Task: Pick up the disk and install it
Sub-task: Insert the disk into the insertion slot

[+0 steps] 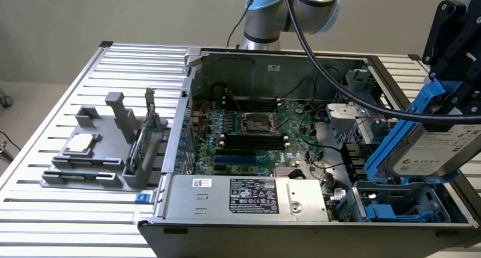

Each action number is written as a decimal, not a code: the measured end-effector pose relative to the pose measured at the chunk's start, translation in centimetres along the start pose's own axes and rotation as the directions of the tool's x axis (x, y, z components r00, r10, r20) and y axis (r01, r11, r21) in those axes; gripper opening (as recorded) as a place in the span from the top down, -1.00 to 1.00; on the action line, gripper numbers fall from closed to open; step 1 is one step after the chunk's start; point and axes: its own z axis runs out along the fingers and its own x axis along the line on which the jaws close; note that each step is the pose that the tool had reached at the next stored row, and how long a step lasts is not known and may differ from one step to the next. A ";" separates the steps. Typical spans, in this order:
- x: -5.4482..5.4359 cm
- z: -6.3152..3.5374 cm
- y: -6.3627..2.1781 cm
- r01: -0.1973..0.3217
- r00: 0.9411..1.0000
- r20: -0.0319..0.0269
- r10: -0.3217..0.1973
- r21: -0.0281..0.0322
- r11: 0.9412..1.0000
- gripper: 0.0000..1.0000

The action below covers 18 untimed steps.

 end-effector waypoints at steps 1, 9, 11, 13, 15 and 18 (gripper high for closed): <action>0.0 0.00 0.00 0.000 1.000 0.000 0.000 0.000 1.000 0.35; 0.0 0.00 0.00 0.000 1.000 0.000 0.000 0.000 1.000 0.35; 0.0 0.00 0.00 0.000 1.000 0.000 0.000 0.000 1.000 0.35; 0.0 0.00 0.00 0.000 1.000 0.000 0.000 0.000 1.000 0.35; 0.0 0.03 0.00 0.000 1.000 0.000 0.000 0.000 1.000 0.35; 0.1 0.27 0.00 0.000 1.000 0.000 0.000 0.000 1.000 0.35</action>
